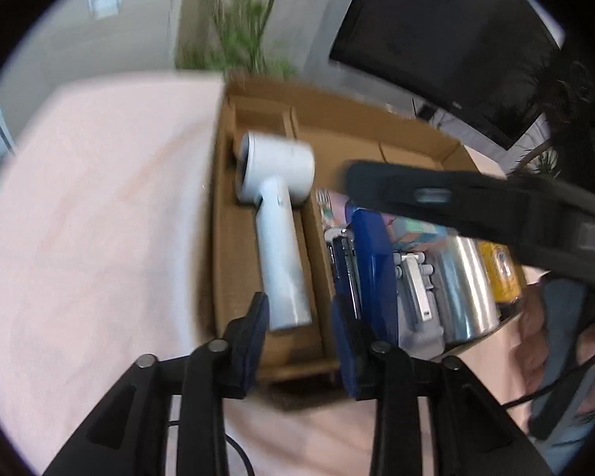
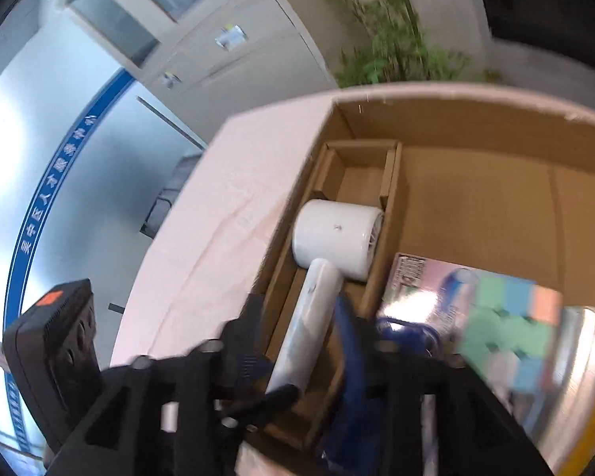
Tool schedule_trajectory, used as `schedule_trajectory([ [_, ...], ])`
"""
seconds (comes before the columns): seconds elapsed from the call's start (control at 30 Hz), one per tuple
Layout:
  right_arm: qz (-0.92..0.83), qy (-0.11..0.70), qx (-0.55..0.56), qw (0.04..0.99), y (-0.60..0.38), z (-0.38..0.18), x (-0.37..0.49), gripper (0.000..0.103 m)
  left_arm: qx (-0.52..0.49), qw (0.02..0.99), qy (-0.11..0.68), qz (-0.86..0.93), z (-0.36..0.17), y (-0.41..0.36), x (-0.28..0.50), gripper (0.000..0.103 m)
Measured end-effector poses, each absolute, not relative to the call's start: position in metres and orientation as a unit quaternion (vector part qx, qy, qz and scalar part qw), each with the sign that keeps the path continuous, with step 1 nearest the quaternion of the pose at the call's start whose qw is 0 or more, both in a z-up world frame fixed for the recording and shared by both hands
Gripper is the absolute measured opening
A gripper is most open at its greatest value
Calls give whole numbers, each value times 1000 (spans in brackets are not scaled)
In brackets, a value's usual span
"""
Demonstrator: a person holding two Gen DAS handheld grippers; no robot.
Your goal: Organize rigid objects
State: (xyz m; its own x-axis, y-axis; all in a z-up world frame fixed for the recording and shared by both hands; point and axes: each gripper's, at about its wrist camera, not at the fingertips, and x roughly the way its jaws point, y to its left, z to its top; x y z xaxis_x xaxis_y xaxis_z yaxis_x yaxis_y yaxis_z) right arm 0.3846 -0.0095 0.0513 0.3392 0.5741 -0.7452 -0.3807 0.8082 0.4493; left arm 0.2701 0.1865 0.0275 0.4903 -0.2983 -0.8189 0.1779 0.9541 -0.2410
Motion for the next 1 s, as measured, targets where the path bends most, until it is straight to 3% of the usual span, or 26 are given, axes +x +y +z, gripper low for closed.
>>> schedule_trajectory([
  [0.03,285,469,86,832,-18,62,369,91,-40,880,458,-115,38,187,252,61],
  [0.07,266,436,66,857,-31,71,346,98,-23,907,413,-84,52,186,224,83],
  [0.17,199,379,6,904,-68,72,280,103,-10,956,294,-1,70,171,174,102],
  [0.27,144,378,-8,915,-99,53,231,103,-18,968,247,33,67,148,136,102],
  [0.43,100,397,6,912,-138,22,189,102,-23,963,270,4,44,87,141,102],
  [0.63,80,382,4,921,-184,31,154,102,-18,952,305,-20,40,35,140,102],
  [1.0,62,368,13,928,-212,54,130,102,-16,953,301,-11,47,17,136,102],
])
